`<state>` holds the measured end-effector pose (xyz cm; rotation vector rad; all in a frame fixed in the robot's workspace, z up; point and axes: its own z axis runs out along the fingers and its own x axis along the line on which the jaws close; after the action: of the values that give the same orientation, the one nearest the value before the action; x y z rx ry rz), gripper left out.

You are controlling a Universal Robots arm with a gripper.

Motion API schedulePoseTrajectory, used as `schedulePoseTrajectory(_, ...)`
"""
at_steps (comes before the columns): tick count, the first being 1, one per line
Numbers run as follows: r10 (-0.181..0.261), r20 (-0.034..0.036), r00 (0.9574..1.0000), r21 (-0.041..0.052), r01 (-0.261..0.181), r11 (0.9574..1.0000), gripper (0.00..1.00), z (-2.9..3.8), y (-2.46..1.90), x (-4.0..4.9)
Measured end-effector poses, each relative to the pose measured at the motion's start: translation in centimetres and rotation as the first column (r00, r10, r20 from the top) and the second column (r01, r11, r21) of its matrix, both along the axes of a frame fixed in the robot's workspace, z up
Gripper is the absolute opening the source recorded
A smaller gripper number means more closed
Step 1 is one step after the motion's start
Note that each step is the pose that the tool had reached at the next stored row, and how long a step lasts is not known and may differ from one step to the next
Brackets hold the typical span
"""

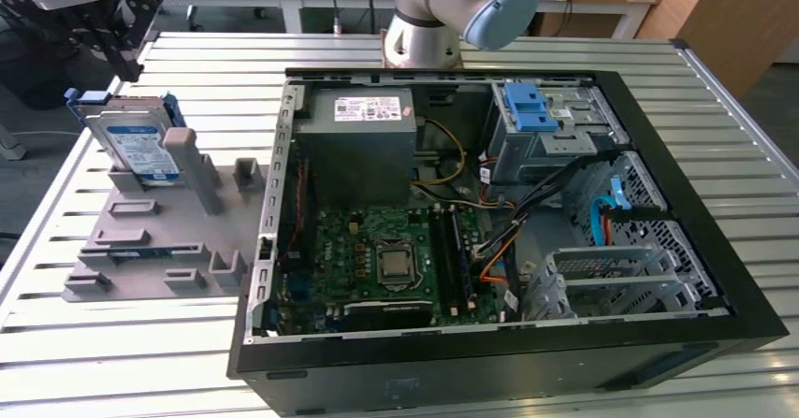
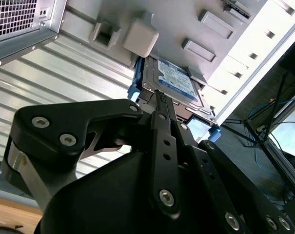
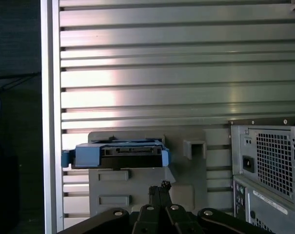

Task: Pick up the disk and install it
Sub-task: 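Reach for the disk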

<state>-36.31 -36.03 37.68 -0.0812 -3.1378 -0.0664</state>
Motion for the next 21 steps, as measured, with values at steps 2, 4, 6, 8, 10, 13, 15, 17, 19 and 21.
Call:
schedulePoseTrajectory(2,0.0,0.0,1.0,0.0,0.0,1.0,0.11,-0.02,0.0,-0.29)
schedulePoseTrajectory(4,0.0,0.0001,1.0,0.0001,0.0,1.0,0.11,-0.04,0.01,-0.57)
schedulePoseTrajectory(6,0.0,0.0,1.0,0.0,0.0,1.0,0.11,-0.06,0.02,-0.83)
schedulePoseTrajectory(8,0.0,0.0,1.0,0.0,0.0,1.0,0.11,-0.1,0.05,-1.13)
schedulePoseTrajectory(10,0.0,0.0,1.0,0.0,0.0,1.0,0.11,-0.14,0.1,-1.5)
schedulePoseTrajectory(13,0.0,0.0,1.0,0.0,0.0,1.0,0.11,-0.18,0.16,-1.92)
schedulePoseTrajectory(15,0.0,0.0001,1.0,0.0,0.0,1.0,0.11,-0.19,0.15,-1.93)
schedulePoseTrajectory(17,0.0,0.0,1.0,0.0,0.0,1.0,0.11,-0.19,0.16,-1.94)
schedulePoseTrajectory(19,0.0,0.0,1.0,0.0,0.0,1.0,0.11,-0.19,0.16,-1.96)
schedulePoseTrajectory(21,0.0,0.0,1.0,0.0,0.0,1.0,0.11,-0.22,0.22,-2.11)
